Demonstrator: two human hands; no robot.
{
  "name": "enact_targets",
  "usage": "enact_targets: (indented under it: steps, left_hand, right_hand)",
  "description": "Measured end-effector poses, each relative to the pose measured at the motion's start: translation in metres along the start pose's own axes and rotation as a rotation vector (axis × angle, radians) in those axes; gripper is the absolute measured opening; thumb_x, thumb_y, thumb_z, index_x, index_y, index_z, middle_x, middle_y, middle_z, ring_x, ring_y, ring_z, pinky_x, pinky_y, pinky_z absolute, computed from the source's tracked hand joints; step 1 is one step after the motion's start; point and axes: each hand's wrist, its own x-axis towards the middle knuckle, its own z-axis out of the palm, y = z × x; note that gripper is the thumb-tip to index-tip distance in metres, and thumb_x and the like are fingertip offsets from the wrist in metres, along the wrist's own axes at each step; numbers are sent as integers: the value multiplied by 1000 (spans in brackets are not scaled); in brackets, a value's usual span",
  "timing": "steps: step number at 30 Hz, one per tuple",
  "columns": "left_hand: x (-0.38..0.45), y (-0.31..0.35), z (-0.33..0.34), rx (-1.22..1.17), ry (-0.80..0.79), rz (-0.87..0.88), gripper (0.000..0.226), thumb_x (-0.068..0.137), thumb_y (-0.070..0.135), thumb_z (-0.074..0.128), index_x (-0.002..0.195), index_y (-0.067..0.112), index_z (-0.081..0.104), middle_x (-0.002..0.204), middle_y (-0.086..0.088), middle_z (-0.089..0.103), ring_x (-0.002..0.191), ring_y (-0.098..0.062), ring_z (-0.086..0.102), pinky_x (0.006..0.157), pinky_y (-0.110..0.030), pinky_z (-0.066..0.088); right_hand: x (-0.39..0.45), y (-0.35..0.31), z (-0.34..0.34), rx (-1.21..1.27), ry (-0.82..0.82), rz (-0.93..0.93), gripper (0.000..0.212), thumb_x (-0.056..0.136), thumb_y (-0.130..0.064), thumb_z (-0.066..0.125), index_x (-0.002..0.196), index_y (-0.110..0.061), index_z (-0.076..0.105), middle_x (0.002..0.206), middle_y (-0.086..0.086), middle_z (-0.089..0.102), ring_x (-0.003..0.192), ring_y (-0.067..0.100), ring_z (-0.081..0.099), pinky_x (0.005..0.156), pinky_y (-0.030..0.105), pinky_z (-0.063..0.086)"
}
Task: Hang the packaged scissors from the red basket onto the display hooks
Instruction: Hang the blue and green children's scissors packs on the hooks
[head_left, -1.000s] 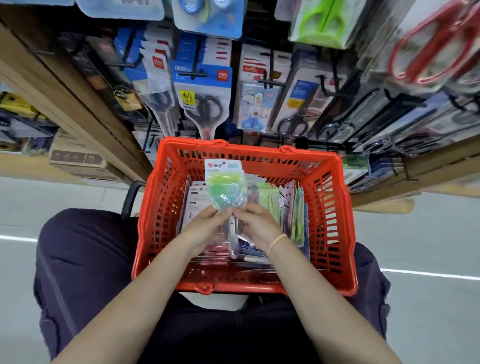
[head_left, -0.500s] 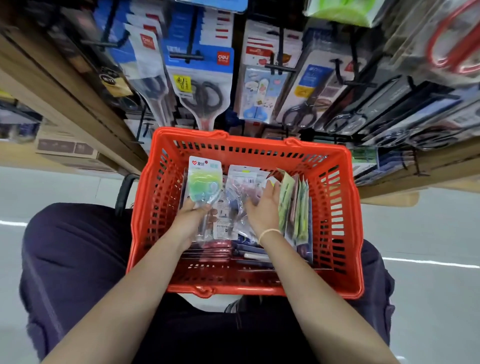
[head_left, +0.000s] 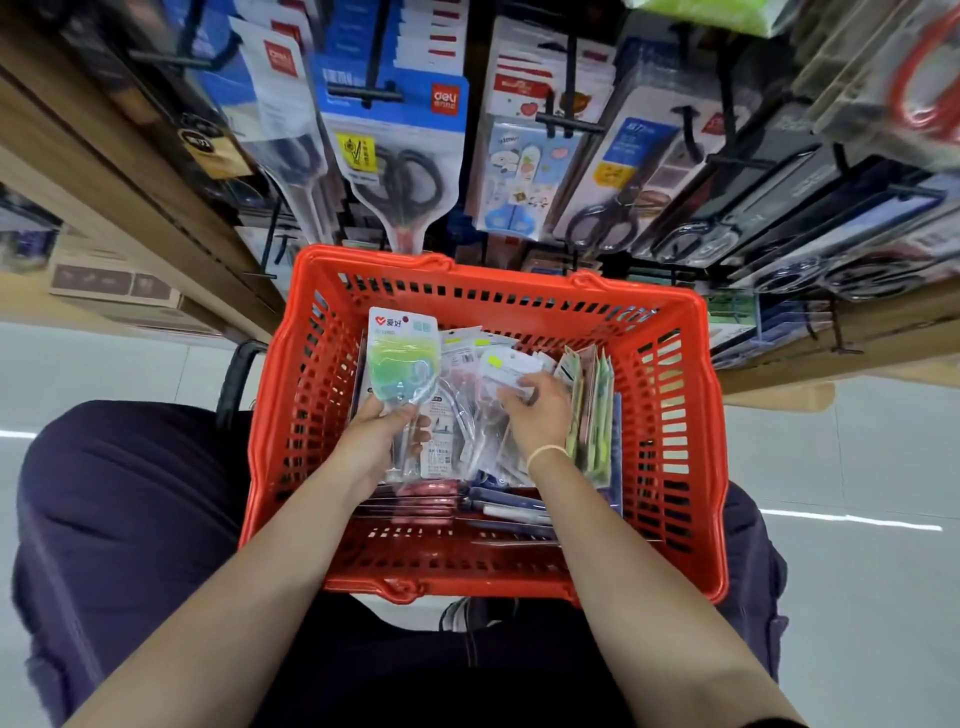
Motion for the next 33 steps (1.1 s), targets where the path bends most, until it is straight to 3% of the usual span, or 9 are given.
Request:
enact_targets:
  steps: [2,4,8,13,16,20,26,30,33]
  left_hand:
    - [1,0,-2,-19,0,0,16,105,7,53,118,14,59,98,-12,71,78,-22,70,74,-37,54]
    - [1,0,-3,-31,8,1,15,105,6,53,118,12,59,96,-13,70,77,-23,69,74,-38,53]
    - [2,-1,-2,-34,15,21,21,105,7,53,126,9,57,97,-14,70,79,-24,68,76,-40,52]
    - [6,-3,-3,-74,115,95,24,105,5,52,126,13,61,91,-7,74,76,-19,70,77,-42,58]
    - [5,-3,-4,-75,163,113,25,103,4,55,121,18,65,98,-7,76,81,-18,74,74,-38,60]
    - [7,-4,-8,-89,263,111,22,95,5,68,112,19,72,116,-11,75,110,-34,70,100,-51,54]
    - [15,5,6,-68,243,94,26,97,12,67,122,21,67,118,3,72,111,-15,65,89,-31,47]
    - [22,7,9,-78,188,33,18,96,14,70,109,25,67,124,0,71,117,-16,63,100,-38,44]
    - [26,7,10,-131,123,13,18,99,12,66,114,20,63,123,-6,71,115,-23,67,102,-44,50]
  right_hand:
    - [6,-15,-1,221,78,147,32,88,2,70,107,-11,48,100,5,60,94,19,62,82,25,47]
    - [13,-25,-4,387,35,246,41,87,6,69,112,-11,41,86,0,59,83,9,59,88,26,44]
    - [15,-23,-7,326,-161,291,26,89,-10,76,113,-7,67,108,4,69,105,20,63,96,27,43]
    - [21,-11,-8,357,-156,271,22,82,-35,75,98,-19,74,111,10,73,107,25,67,102,54,51]
    - [11,-26,-8,278,-257,206,14,92,-29,73,102,-19,70,110,4,72,107,22,66,101,39,53]
    - [11,-30,6,40,-259,133,68,88,-36,76,146,-14,47,143,6,51,127,22,53,108,31,38]
    - [15,-31,24,44,-239,145,109,74,-38,88,157,-13,23,157,5,39,143,26,42,119,43,34]
    - [17,-35,25,49,-374,139,85,80,-20,85,149,-15,36,134,-5,55,110,17,59,87,29,54]
    - [12,-33,35,21,-438,112,49,77,-22,88,116,-17,59,117,5,71,85,18,68,66,32,60]
